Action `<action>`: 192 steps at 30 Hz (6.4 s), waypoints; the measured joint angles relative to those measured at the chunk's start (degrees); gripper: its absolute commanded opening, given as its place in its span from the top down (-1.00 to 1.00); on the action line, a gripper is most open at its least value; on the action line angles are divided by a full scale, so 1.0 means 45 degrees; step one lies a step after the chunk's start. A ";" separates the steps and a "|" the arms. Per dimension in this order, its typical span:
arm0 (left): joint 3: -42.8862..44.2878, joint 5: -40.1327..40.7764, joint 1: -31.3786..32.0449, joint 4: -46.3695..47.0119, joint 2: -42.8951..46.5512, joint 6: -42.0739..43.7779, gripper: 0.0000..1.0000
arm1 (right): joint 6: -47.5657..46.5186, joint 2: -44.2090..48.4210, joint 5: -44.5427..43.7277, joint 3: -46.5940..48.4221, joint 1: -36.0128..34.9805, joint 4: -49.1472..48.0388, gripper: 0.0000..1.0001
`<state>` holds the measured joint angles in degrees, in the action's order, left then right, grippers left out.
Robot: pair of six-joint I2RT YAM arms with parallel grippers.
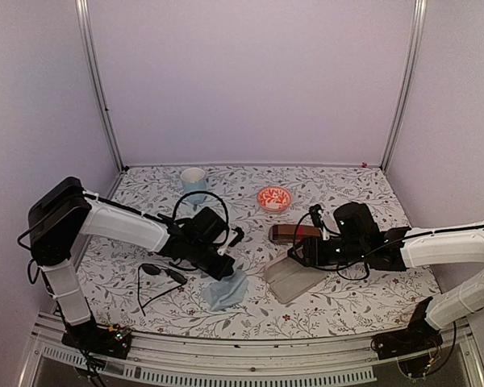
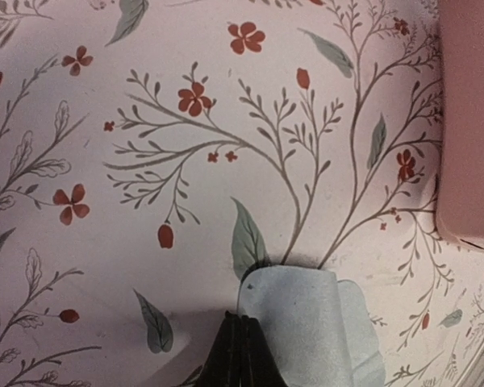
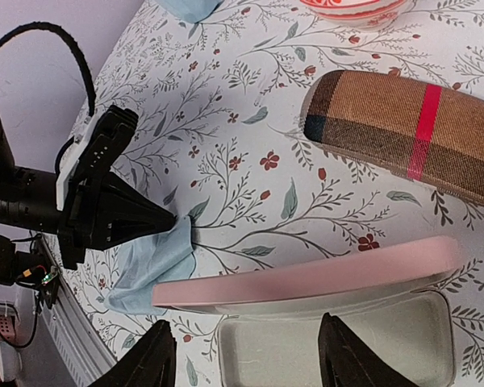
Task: Organize the sunglasses
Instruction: Pick up the glasses cleaning cloth at the center of the board, then pick up the glasses cleaning cloth from the center of the board.
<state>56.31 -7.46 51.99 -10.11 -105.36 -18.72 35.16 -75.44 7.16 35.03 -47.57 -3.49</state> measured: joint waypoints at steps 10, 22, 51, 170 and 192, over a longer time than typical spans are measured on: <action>-0.0991 0.0437 0.0053 -0.0301 0.1734 -0.0141 1.00 | -0.0005 0.0000 0.0087 0.0000 0.0000 0.0000 -0.24; -0.1234 0.0015 0.0053 -0.0024 0.1399 -0.0189 0.68 | -0.0005 -0.0087 0.0160 0.0024 0.0000 -0.0005 -0.24; -0.0214 0.1593 0.1059 -0.0092 0.0228 -0.0185 1.00 | 0.0005 -0.0359 0.0257 0.0063 0.0000 -0.0185 -0.23; -0.4085 0.0491 -0.2113 0.1953 0.3021 -0.0238 0.97 | -0.2030 -1.0486 -0.2817 1.1584 -0.3458 0.6722 1.00; -0.3099 0.0607 -0.2370 0.1904 0.2463 -0.0019 0.30 | -0.2492 -1.0443 -0.3866 1.1900 -0.3143 0.7888 1.00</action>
<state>42.37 -4.73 41.32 -1.54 -94.28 -18.81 23.94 -122.43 -10.24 88.58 -61.71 32.01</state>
